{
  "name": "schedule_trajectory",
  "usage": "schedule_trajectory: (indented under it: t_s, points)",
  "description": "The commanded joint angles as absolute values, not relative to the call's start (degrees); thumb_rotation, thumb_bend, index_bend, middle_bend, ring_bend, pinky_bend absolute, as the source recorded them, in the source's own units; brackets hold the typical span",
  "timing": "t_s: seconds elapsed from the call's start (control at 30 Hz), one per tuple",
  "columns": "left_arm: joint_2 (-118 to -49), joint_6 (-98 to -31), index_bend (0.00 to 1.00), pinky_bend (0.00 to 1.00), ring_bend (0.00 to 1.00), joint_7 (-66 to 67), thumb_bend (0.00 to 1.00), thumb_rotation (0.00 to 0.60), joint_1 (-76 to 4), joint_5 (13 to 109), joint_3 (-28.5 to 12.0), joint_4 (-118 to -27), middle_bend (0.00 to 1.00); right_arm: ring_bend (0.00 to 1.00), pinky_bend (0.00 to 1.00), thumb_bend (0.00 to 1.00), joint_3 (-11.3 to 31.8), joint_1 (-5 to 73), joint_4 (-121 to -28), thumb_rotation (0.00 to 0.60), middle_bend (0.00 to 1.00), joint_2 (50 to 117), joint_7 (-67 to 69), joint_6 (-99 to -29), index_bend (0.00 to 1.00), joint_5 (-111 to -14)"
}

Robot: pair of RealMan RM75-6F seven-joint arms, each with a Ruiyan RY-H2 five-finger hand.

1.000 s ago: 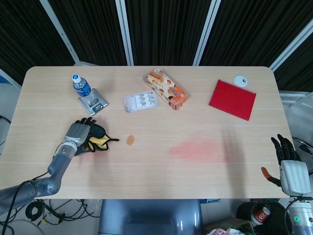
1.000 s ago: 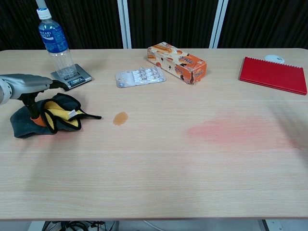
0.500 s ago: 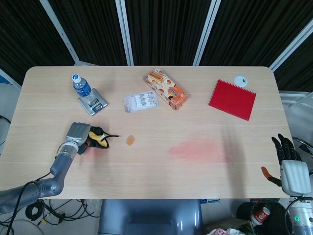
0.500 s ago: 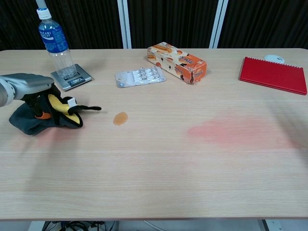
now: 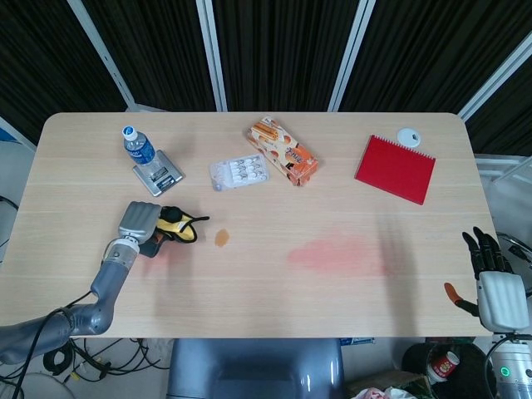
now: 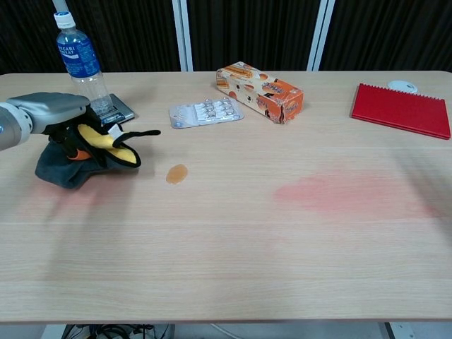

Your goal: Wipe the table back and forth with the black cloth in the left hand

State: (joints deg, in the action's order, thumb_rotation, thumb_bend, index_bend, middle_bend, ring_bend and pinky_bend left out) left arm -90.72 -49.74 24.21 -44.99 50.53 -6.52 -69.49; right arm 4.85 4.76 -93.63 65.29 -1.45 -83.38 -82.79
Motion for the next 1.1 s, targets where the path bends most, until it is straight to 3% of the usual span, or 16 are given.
schedule_trajectory:
  t_s: [0.03, 0.4, 0.87, 1.1]
  points:
    - [-90.19, -51.11, 0.68, 0.67, 0.58, 23.24, 0.44, 0.600, -45.84, 53.28, -7.94, -72.47, 0.64, 0.01, 0.23, 0.17, 4.84, 4.78, -93.65, 0.600, 0.00, 65.28, -1.44, -83.30, 0.04, -82.75]
    - [-93.90, -51.25, 0.68, 0.67, 0.58, 27.05, 0.44, 0.600, -50.39, 55.74, -10.27, -77.81, 0.64, 0.01, 0.23, 0.17, 4.88, 4.77, -93.75, 0.600, 0.00, 65.25, -1.18, -83.16, 0.04, -82.57]
    - [-106.53, -48.30, 0.68, 0.67, 0.58, 32.93, 0.44, 0.600, -55.15, 52.71, -9.75, -67.32, 0.64, 0.01, 0.23, 0.17, 5.05, 4.69, -93.74, 0.600, 0.00, 65.02, -0.16, -83.01, 0.04, -82.11]
    - [-108.11, -46.74, 0.69, 0.67, 0.58, 32.40, 0.44, 0.600, -55.16, 52.80, -9.10, -62.87, 0.64, 0.01, 0.23, 0.17, 5.13, 4.64, -93.75, 0.600, 0.00, 64.95, 0.20, -82.92, 0.04, -81.85]
